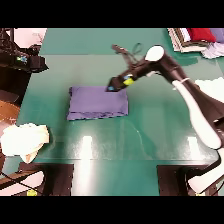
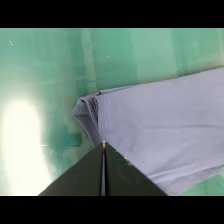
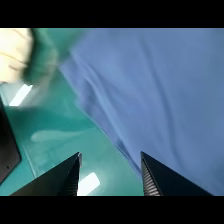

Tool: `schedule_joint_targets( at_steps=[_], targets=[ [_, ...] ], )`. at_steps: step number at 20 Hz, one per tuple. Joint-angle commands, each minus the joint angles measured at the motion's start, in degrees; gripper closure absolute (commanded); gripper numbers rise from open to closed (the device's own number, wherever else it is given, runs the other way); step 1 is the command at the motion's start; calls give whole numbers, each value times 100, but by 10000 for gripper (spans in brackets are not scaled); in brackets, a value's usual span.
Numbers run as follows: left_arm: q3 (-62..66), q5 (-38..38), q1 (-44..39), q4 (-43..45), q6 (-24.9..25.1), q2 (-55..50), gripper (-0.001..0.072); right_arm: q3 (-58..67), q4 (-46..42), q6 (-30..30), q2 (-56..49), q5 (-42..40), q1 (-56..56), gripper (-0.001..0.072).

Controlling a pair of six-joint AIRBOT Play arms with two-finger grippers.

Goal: Fold the shirts.

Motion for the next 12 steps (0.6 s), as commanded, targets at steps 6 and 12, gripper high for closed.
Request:
schedule_joint_targets(
  at_steps=[6,12],
  targets=[
    [0,-9,0,-79,4,-9,680,-3014,870,11,638,-1043,-1547,5],
    [0,76,0,-144,7,-9,681,-3134,2317,-802,-59,-1755,-953,20]
  ],
)
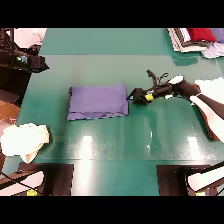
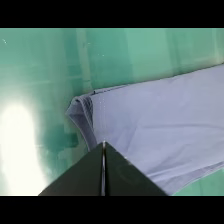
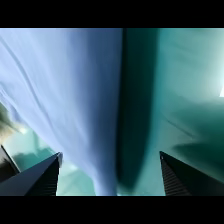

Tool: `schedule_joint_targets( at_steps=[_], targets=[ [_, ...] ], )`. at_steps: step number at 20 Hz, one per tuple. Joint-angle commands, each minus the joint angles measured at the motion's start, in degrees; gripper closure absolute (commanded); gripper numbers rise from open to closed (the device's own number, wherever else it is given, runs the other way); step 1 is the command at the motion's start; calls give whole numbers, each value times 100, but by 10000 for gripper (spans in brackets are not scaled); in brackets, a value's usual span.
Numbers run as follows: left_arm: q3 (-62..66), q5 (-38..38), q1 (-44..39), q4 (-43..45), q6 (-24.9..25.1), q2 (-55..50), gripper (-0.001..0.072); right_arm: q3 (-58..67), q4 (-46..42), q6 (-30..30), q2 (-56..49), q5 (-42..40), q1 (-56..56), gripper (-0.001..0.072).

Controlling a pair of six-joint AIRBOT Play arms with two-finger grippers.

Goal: Fold the shirts.

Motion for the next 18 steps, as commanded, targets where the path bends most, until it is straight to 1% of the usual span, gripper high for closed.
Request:
schedule_joint_targets(
  at_steps=[1,4,5,6,7,8,9,10,12,14,18],
  targets=[
    [0,50,0,-26,0,-2,681,-22,815,-398,-350,-568,369,22],
    [-2,50,0,-26,-2,-13,681,544,822,-396,-702,-555,750,25],
    [-2,48,0,-44,-2,-13,680,732,813,-396,-793,-557,848,63],
    [-2,48,0,-68,-2,-13,680,911,804,-396,-868,-553,933,185],
    [-2,39,0,-96,-2,-13,681,1097,732,-396,-931,-542,999,384],
    [0,26,0,-116,-2,-13,681,1241,710,-398,-970,-527,1023,550],
    [-2,-4,0,-155,-2,-13,681,1346,702,-398,-981,-525,1025,634],
    [-2,-42,-2,-197,-4,-13,681,1416,693,-393,-977,-522,984,692],
    [-2,-129,-116,-247,-4,-13,682,1552,693,-387,-918,-343,741,693],
    [-2,-175,-396,-243,-2,-13,681,1589,612,-345,-678,-98,306,694],
    [-2,133,-1174,-243,-2,-13,681,1589,-234,74,262,330,-1047,693]
  ],
)
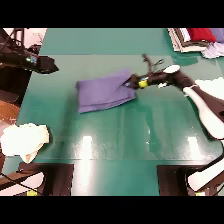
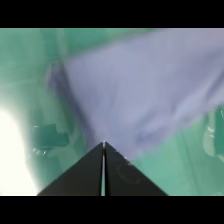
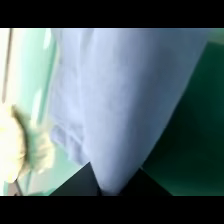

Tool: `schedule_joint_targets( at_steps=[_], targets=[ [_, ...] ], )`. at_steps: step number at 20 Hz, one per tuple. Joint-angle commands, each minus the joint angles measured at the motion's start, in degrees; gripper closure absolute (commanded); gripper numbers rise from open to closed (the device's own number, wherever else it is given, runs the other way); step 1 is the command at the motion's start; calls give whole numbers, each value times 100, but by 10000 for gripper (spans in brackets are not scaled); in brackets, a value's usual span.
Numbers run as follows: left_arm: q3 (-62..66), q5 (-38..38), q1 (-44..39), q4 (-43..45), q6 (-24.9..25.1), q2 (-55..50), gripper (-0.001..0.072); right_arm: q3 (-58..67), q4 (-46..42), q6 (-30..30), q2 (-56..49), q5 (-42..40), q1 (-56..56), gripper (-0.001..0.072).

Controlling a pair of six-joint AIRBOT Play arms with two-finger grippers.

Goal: Fold the shirts.

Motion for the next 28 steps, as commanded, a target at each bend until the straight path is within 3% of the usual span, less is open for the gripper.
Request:
schedule_joint_targets(
  at_steps=[1,6,11,16,20,28],
  targets=[
    [-2,321,-619,-11,-2,-2,681,50,-658,321,758,487,-1185,693],
    [0,1078,-1338,-24,-4,-2,681,50,-826,424,1565,634,-3235,693],
    [0,1615,-1860,-22,-2,-2,681,52,-859,422,1534,199,-4671,693],
    [-2,1864,-1945,-13,-2,-2,681,243,-848,422,1456,-376,-5104,693],
    [0,2035,-1945,-2,-2,-2,680,1294,-855,422,1456,-378,-5119,693],
    [0,2013,-1945,-2,-2,-2,681,2745,-903,457,1480,688,-5455,694]
  ],
)
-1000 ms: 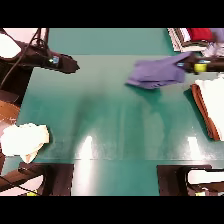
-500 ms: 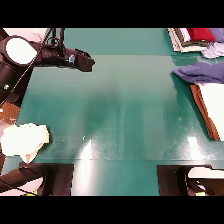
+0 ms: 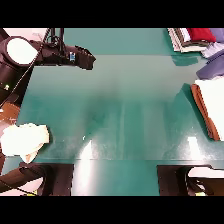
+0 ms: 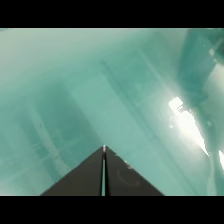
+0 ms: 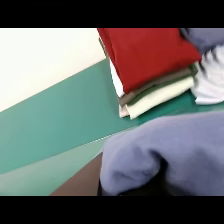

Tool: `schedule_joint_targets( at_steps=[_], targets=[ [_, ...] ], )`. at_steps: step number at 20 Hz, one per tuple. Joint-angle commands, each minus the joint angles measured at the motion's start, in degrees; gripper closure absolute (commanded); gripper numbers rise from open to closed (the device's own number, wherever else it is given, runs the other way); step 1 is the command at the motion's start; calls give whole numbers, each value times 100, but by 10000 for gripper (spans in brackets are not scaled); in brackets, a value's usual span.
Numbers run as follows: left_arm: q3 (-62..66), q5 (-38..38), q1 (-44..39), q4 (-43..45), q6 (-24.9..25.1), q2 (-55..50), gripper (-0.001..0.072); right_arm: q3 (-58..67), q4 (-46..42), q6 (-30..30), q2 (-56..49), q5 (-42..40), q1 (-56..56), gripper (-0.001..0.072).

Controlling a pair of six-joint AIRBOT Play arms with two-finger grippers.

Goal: Fold the shirts.

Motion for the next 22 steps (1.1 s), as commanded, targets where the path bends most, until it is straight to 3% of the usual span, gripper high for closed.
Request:
schedule_joint_targets(
  at_steps=[1,5,10,15,16,18,19,22],
  targets=[
    [0,4,0,4,2,0,681,323,-31,103,57,669,-212,694],
    [0,-151,0,9,4,0,680,-435,-238,133,516,1139,-623,694],
    [0,-197,0,4,2,0,681,-1705,-1910,144,1226,1825,-1182,693],
    [0,-487,0,7,4,0,680,-2970,-2656,337,1919,1829,-1904,679],
    [0,-496,0,7,4,0,680,-3200,-2750,337,2024,1827,-2046,564],
    [0,-494,0,7,7,0,680,-3550,-2885,350,2153,1821,-2262,266],
    [0,-494,0,7,4,0,681,-3689,-2892,352,2199,1827,-2382,202],
    [0,-498,0,7,4,0,680,-3748,-2837,595,2330,1814,-2601,203]
  ],
)
